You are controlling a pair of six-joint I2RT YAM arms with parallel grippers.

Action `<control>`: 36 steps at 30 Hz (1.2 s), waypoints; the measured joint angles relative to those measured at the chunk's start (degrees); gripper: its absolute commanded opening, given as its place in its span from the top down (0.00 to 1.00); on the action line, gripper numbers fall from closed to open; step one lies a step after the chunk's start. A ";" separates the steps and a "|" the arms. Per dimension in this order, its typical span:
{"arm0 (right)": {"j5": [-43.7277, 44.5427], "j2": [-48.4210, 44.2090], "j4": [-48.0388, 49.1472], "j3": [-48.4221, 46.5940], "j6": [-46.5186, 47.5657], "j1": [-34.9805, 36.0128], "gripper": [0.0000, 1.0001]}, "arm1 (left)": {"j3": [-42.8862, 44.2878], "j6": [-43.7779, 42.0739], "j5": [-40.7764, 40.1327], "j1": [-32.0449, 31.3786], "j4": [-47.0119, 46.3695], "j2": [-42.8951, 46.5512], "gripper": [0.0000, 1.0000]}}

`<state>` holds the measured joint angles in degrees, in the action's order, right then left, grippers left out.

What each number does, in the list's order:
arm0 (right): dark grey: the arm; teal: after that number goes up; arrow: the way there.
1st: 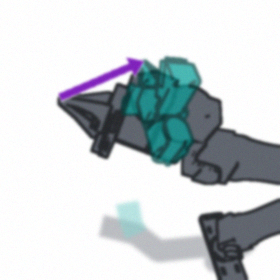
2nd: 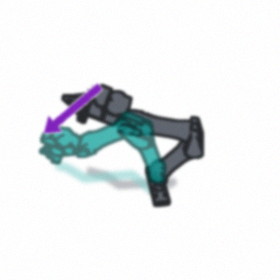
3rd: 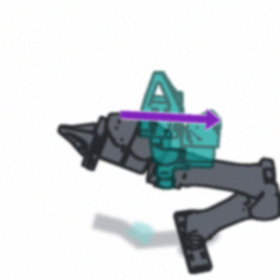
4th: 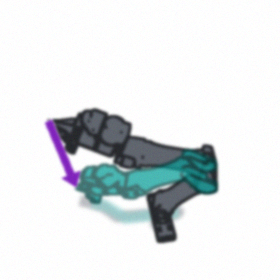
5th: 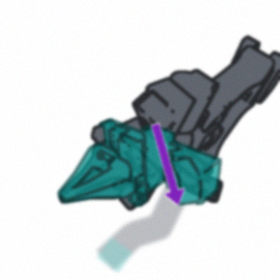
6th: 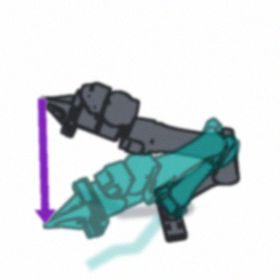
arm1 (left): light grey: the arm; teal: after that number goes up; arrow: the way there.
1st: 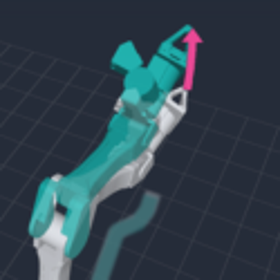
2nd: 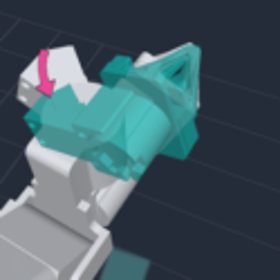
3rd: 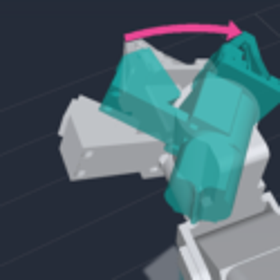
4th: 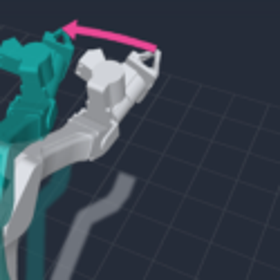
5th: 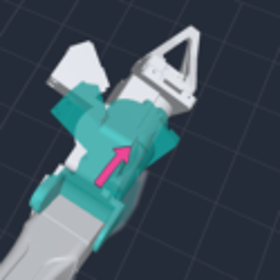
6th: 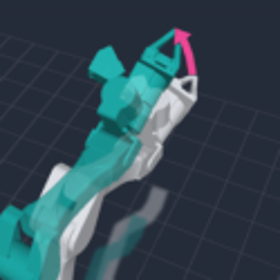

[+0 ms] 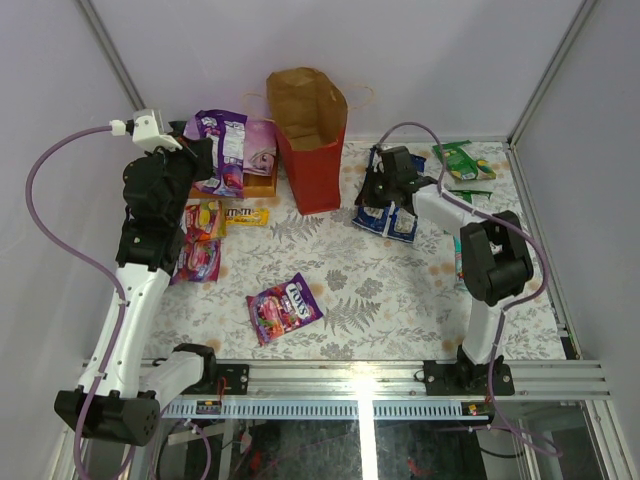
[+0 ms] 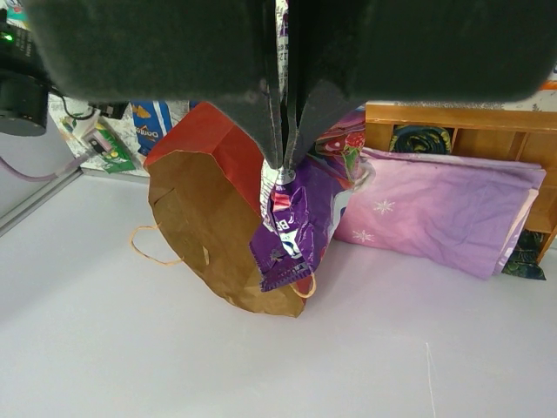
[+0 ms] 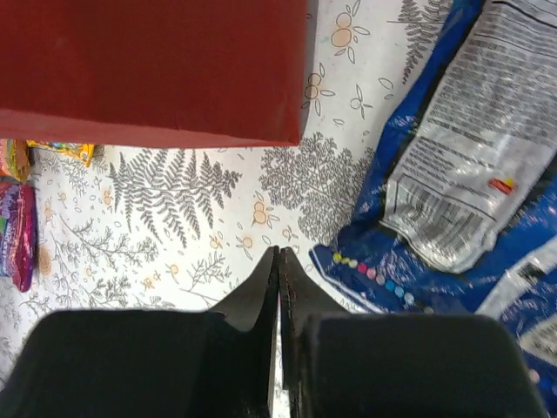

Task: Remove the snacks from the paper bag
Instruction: Move the snack to the center of the board.

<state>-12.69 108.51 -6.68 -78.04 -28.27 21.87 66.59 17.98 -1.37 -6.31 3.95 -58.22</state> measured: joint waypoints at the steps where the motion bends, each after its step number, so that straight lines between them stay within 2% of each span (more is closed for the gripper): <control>1: -0.33 0.81 0.52 -0.63 -0.02 0.37 1.00 | 0.00 0.00 0.00 0.00 0.00 0.00 1.00; 6: -0.57 6.49 2.56 -0.70 -0.31 0.33 1.00 | 0.00 -0.04 -0.04 0.00 0.04 0.13 1.00; 10: -1.99 9.97 4.44 2.82 -1.42 0.11 1.00 | 0.00 -0.09 -0.11 0.00 0.04 0.24 1.00; 16: -4.28 8.02 9.86 7.89 -2.32 -0.28 1.00 | 0.00 -0.11 -0.17 0.00 0.04 0.24 1.00; 20: -5.35 4.66 9.75 12.39 -2.25 -0.26 1.00 | 0.00 -0.11 -0.20 0.00 0.04 0.35 1.00; 22: -5.53 3.13 8.20 13.70 -2.14 -0.26 0.93 | 0.00 -0.11 -0.17 0.00 0.04 0.39 1.00; 23: -5.55 2.56 7.23 13.90 -2.12 -0.26 0.83 | 0.00 -0.11 -0.17 0.00 0.04 0.42 1.00; 25: -5.88 1.20 5.44 13.90 -2.03 -0.26 0.53 | 0.00 -0.11 -0.17 0.00 0.04 0.42 1.00; 26: -6.19 0.37 4.92 13.68 -2.12 -0.26 0.42 | 0.00 -0.09 -0.15 0.00 0.04 0.42 1.00; 27: -6.49 -0.35 4.81 13.35 -2.43 -0.24 0.34 | 0.00 -0.09 -0.15 0.00 0.04 0.42 1.00; 31: -8.15 -3.19 6.75 9.73 -2.82 -0.22 0.32 | 0.00 0.00 -0.13 0.00 0.04 0.42 1.00; 36: -8.41 -1.42 9.29 -1.20 -3.10 -0.11 0.41 | -1.42 3.19 0.66 0.00 -1.03 0.96 1.00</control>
<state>-21.10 107.09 2.61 -79.24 -31.38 21.76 65.17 21.17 -0.71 -6.31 2.92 -57.25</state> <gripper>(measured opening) 0.637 0.003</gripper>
